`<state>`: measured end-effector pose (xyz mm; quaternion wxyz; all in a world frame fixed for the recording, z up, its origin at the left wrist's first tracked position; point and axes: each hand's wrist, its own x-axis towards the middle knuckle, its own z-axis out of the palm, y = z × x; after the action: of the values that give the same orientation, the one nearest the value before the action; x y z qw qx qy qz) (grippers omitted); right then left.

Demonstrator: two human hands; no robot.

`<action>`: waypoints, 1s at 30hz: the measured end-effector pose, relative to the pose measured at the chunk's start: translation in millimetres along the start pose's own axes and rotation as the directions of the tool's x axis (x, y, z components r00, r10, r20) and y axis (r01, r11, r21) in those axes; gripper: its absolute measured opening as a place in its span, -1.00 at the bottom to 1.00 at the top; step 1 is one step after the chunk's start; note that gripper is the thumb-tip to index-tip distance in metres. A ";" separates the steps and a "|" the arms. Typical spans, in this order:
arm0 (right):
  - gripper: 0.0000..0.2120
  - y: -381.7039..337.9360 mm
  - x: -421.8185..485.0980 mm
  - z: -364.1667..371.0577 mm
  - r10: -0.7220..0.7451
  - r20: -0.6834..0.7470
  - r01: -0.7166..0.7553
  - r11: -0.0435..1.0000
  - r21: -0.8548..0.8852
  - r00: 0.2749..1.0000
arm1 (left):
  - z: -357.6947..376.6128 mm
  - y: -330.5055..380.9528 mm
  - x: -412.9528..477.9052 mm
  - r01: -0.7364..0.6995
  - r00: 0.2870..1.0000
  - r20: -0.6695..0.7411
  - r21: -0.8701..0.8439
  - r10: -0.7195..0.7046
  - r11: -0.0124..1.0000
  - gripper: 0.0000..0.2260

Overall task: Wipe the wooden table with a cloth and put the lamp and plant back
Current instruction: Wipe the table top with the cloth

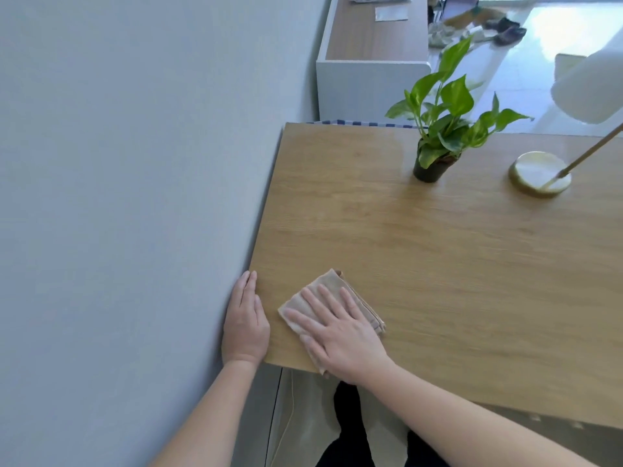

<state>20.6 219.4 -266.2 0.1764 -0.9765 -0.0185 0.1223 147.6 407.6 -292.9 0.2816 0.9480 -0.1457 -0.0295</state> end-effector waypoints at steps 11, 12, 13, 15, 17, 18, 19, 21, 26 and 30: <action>-0.48 147.1 -101.7 -46.7 0.489 -0.138 -0.490 0.871 0.026 0.861 | 32.5 73.5 -13.0 -0.192 0.976 0.137 0.176 0.169 0.966 -0.45; -0.48 161.4 -100.3 -51.2 0.564 -0.156 -0.562 0.825 0.059 0.811 | 38.7 84.8 -12.6 -0.205 0.971 0.160 0.175 0.178 0.963 -0.44; -0.47 171.7 -96.9 -54.1 0.620 -0.167 -0.615 0.784 0.085 0.767 | 43.7 94.3 -11.9 -0.212 0.968 0.178 0.185 0.180 0.960 -0.44; -0.46 180.7 -91.1 -53.9 0.675 -0.179 -0.668 0.736 0.109 0.716 | 52.1 106.8 -11.2 -0.230 0.963 0.198 0.245 0.183 0.942 -0.43; -0.46 176.3 -90.0 -48.5 0.698 -0.192 -0.685 0.715 0.139 0.690 | 54.9 110.1 -10.2 -0.233 0.962 0.208 0.284 0.178 0.930 -0.43; -0.45 170.8 -92.5 -44.9 0.711 -0.196 -0.695 0.703 0.151 0.676 | 54.9 110.5 -10.6 -0.231 0.962 0.212 0.285 0.174 0.930 -0.43; -0.45 164.5 -95.8 -41.1 0.720 -0.199 -0.703 0.693 0.157 0.665 | 54.6 110.3 -11.4 -0.229 0.962 0.213 0.284 0.171 0.931 -0.44; -0.43 151.1 -105.1 -32.2 0.725 -0.201 -0.709 0.687 0.160 0.658 | 54.4 112.3 -13.2 -0.221 0.963 0.217 0.286 0.161 0.932 -0.44; -0.40 122.7 -132.0 -7.6 0.704 -0.210 -0.697 0.707 0.121 0.678 | 53.7 116.3 -13.5 -0.213 0.964 0.222 0.297 0.150 0.931 -0.44; -0.39 114.4 -143.9 1.8 0.692 -0.211 -0.692 0.717 0.087 0.690 | 55.2 115.6 -14.6 -0.220 0.961 0.229 0.299 0.154 0.929 -0.44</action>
<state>-120.1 101.4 -274.4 0.1186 -0.9187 0.3709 0.0664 95.9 290.6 -276.9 0.1085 0.9549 -0.2661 -0.0740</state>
